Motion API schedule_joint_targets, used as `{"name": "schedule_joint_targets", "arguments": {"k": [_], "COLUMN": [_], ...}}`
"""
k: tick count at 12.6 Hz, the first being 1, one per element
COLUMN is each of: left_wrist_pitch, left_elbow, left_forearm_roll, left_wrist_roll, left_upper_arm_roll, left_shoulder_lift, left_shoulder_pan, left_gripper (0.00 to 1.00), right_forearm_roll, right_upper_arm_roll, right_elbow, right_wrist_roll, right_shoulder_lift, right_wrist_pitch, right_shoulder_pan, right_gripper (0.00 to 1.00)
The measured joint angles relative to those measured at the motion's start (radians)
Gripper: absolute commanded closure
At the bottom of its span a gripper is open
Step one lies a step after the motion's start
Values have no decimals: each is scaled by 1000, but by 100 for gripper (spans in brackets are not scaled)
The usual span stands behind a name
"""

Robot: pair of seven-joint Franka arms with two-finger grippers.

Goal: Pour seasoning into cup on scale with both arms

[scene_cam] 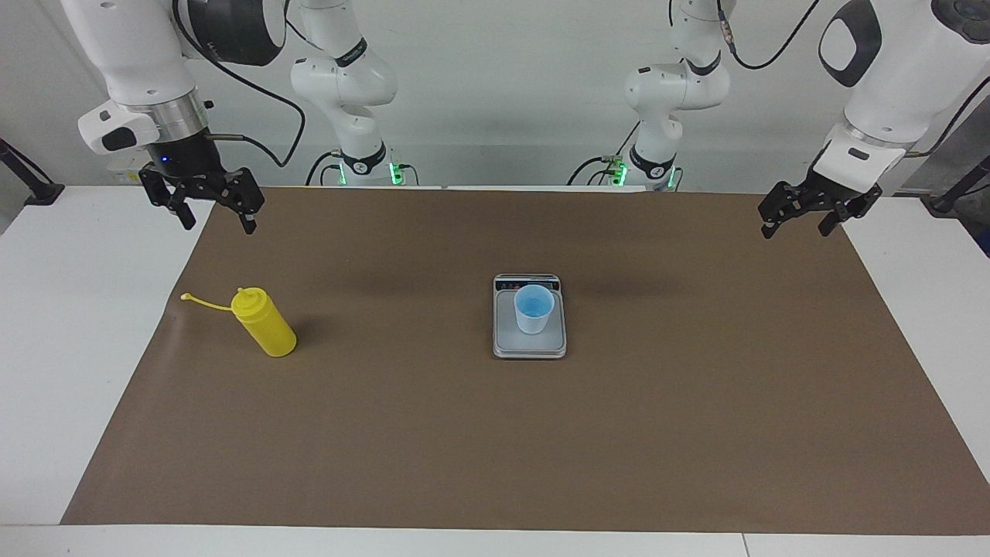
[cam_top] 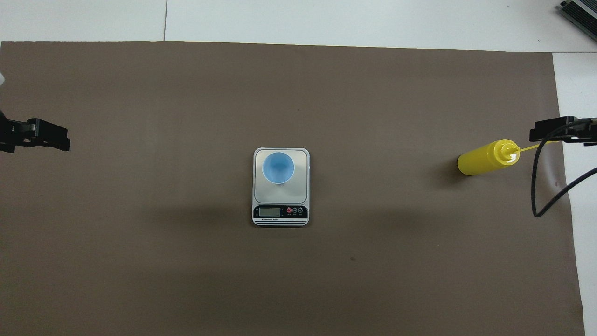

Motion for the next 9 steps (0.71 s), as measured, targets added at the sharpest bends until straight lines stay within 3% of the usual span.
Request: {"name": "schedule_joint_targets", "arguments": {"k": [4,9], "left_wrist_pitch": [0,0], "left_elbow": [0,0], "left_forearm_roll": [0,0], "left_wrist_roll": [0,0], "left_upper_arm_roll": [0,0], "left_shoulder_lift": [0,0], "left_shoulder_pan": [0,0], "left_gripper": [0,0], "right_forearm_roll": [0,0], "right_upper_arm_roll": [2,11], "right_elbow": [39,31], "right_wrist_roll": [38,39], "right_shoulder_lift": [9,9], "right_wrist_pitch": [-92,-113], "right_shoulder_pan": [21,21], "right_gripper": [0,0]}}
